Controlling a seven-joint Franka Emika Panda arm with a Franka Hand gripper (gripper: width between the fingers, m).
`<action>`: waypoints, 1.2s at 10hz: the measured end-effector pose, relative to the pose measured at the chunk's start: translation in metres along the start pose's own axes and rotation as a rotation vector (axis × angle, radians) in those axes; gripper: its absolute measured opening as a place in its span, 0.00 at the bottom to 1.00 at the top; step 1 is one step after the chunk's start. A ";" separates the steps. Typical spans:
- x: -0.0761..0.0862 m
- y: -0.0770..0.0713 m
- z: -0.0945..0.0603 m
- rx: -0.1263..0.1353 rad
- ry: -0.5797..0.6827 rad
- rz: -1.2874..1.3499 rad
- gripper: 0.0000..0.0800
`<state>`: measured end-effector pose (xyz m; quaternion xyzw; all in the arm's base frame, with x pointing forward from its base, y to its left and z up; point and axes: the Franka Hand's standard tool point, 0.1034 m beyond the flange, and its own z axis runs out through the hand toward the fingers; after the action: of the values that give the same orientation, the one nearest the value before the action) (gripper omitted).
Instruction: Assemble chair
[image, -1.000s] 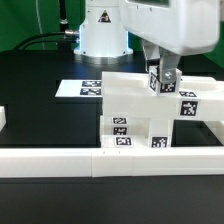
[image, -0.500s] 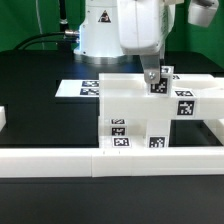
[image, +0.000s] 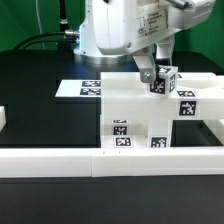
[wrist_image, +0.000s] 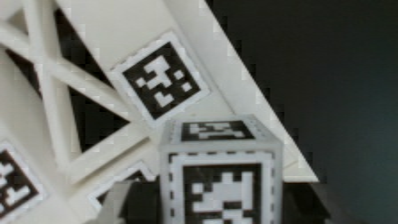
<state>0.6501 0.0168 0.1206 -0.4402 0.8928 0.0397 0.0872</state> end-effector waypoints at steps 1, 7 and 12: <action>0.000 0.001 0.000 -0.003 -0.018 0.032 0.36; -0.004 -0.001 -0.002 -0.006 -0.021 -0.289 0.74; -0.003 -0.001 -0.002 -0.006 -0.018 -0.686 0.81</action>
Offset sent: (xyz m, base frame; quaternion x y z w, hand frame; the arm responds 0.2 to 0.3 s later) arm 0.0000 0.0000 0.0000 0.0000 0.0000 0.0000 1.0000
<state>0.6527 0.0184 0.1228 -0.7146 0.6919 0.0147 0.1021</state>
